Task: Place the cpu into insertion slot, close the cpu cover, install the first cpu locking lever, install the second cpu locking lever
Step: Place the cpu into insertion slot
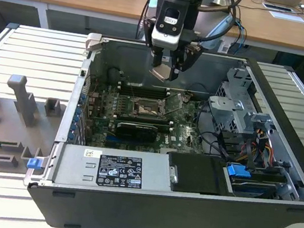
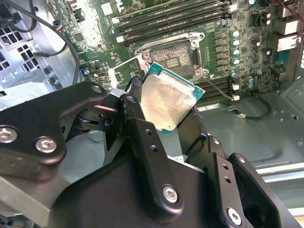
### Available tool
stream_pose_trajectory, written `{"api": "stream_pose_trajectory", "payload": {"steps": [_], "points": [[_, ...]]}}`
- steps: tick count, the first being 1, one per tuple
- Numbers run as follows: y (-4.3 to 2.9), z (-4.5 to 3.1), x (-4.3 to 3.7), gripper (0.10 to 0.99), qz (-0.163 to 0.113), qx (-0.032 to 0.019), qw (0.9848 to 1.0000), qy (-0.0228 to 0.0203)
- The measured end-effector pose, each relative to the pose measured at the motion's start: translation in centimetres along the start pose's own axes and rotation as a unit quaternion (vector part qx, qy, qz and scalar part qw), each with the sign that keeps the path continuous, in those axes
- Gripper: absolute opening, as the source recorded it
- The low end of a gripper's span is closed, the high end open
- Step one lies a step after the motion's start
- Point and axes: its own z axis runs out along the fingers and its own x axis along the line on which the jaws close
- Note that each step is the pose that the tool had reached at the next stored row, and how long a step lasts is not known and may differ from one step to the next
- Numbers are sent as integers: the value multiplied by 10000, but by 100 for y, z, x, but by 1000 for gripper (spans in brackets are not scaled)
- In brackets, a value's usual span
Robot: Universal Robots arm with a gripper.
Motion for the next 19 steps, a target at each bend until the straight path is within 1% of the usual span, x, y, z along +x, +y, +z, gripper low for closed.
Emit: {"api": "stream_pose_trajectory", "payload": {"steps": [12, 16, 18, 19], "points": [[-2, 24, 0, 541, 283, -3, 9996, -28], [-4, 52, -1, 541, 614, -3, 9981, -62], [-5, 71, -2, 541, 857, -6, 9963, -84], [-6, 76, -2, 541, 921, -7, 9957, -90]]}}
